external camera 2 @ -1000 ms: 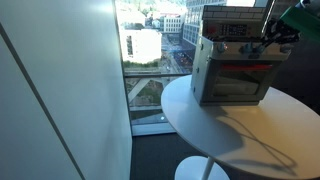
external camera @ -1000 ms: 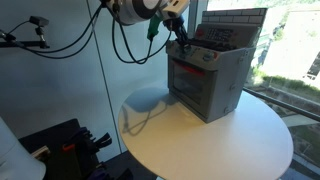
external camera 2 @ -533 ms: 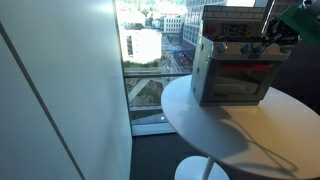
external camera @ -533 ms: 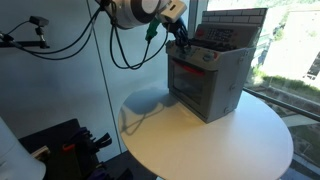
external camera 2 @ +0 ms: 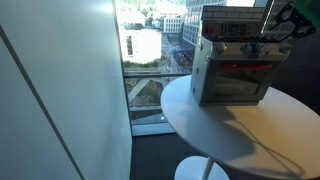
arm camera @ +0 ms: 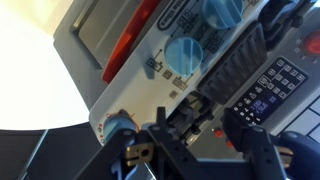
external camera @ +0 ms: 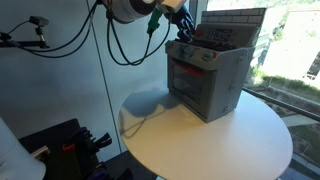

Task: Turn the third knob from the left clockwise

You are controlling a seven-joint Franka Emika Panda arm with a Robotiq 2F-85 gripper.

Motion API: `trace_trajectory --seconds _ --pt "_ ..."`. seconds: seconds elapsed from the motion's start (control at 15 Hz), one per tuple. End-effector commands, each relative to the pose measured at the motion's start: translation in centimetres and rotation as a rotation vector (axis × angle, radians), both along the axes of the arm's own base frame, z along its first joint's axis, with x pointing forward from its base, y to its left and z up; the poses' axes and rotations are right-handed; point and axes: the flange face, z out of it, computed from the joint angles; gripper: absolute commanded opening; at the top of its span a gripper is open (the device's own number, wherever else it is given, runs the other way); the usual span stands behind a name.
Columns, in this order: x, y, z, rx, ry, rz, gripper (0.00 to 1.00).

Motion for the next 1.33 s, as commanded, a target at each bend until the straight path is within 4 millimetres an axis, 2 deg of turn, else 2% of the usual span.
trace_trajectory --seconds 0.0,0.07,0.47,0.93,1.27 --pt "-1.9 0.5 1.3 -0.032 0.017 0.035 0.92" --pt "-2.2 0.8 1.5 -0.043 0.026 0.05 1.0" --pt "-4.8 2.4 2.9 -0.115 0.133 0.186 1.0" --pt "-8.0 1.8 5.1 -0.159 0.305 0.336 1.0" --pt "-10.4 1.6 5.7 -0.196 0.458 0.432 1.0"
